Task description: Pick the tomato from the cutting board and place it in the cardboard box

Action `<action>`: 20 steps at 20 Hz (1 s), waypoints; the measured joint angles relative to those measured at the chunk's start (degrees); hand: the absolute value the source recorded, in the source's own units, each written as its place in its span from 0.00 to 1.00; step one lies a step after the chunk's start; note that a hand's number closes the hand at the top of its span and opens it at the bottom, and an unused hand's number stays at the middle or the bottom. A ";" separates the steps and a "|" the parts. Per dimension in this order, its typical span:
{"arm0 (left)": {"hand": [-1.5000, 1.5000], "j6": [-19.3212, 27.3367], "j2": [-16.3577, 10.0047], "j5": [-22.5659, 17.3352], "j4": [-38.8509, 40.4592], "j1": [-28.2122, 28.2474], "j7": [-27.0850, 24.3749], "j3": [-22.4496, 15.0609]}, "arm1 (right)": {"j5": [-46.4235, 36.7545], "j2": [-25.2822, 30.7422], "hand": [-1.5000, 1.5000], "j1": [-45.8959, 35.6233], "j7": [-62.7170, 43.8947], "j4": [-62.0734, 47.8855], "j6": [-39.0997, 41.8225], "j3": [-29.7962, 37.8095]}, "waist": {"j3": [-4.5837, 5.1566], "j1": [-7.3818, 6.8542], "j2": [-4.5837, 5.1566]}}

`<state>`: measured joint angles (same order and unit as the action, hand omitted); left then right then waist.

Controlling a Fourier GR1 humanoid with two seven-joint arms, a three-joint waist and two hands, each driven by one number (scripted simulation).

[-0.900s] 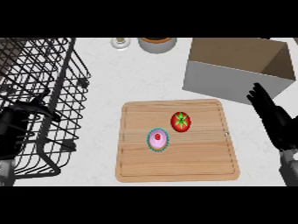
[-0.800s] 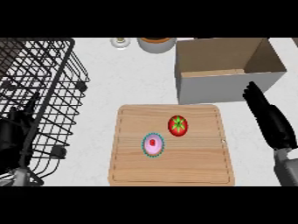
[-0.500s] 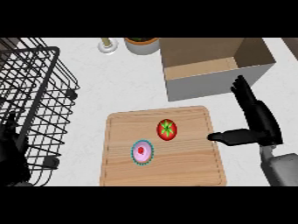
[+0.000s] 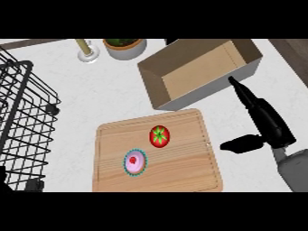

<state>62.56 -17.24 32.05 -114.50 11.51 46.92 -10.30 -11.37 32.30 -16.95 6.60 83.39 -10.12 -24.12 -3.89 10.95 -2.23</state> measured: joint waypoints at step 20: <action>0.50 3.92 13.32 32.21 -14.19 12.57 11.79 -6.67 | -12.71 1.62 0.00 -7.16 -7.19 6.28 8.59 -13.82 | 3.65 13.69 0.65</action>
<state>66.49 -3.92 64.26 -128.69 24.08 58.71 -16.96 -24.08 33.93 -24.11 -0.59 89.67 -1.53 -37.94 -0.23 24.63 -1.58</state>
